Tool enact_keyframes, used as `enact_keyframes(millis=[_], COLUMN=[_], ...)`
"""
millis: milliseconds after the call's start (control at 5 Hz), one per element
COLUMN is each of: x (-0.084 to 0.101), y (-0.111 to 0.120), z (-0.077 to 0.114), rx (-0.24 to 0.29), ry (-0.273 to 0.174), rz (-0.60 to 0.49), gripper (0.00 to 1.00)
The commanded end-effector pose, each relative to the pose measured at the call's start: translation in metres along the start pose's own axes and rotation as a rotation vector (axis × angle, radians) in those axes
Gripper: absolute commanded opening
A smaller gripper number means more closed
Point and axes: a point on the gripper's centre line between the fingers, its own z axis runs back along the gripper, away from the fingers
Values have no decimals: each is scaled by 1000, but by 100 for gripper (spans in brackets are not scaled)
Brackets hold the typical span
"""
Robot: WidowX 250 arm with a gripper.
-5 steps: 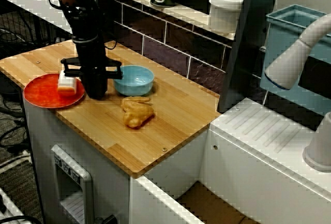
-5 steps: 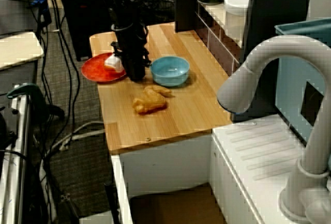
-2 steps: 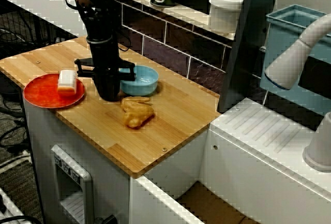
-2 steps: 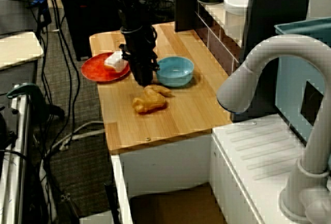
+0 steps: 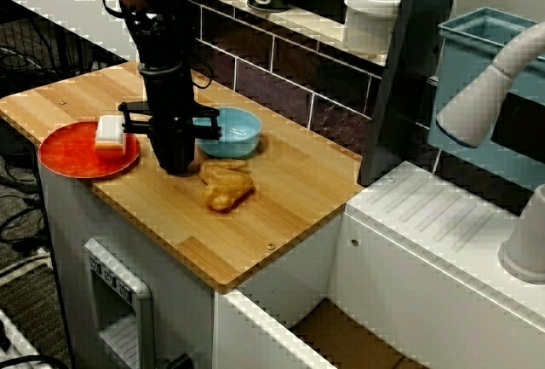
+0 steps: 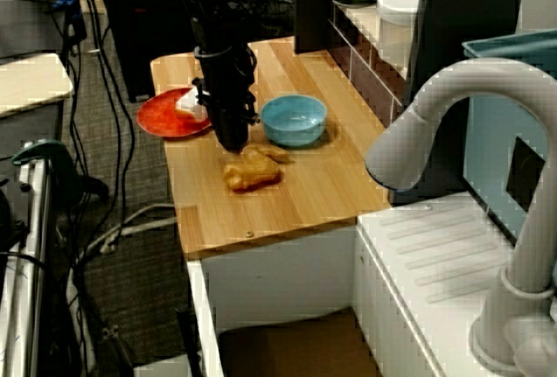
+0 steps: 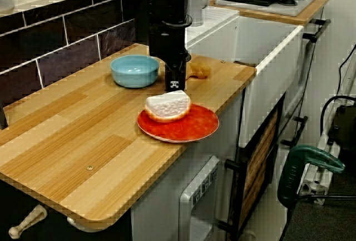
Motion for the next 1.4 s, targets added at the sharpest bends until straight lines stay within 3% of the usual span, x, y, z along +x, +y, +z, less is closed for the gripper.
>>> enact_keyframes(millis=[0,400,600,1000,1200], x=[3,-10,-12,-16,-13], y=[-19,-51,-58,-62,-50], z=[7,-21,-26,-13,-2], rx=[-56,-45,-56,-68,-86], ry=[16,81,130,141,134], rz=[58,-6,-8,-37,-48], gripper=[0,0,0,0,0])
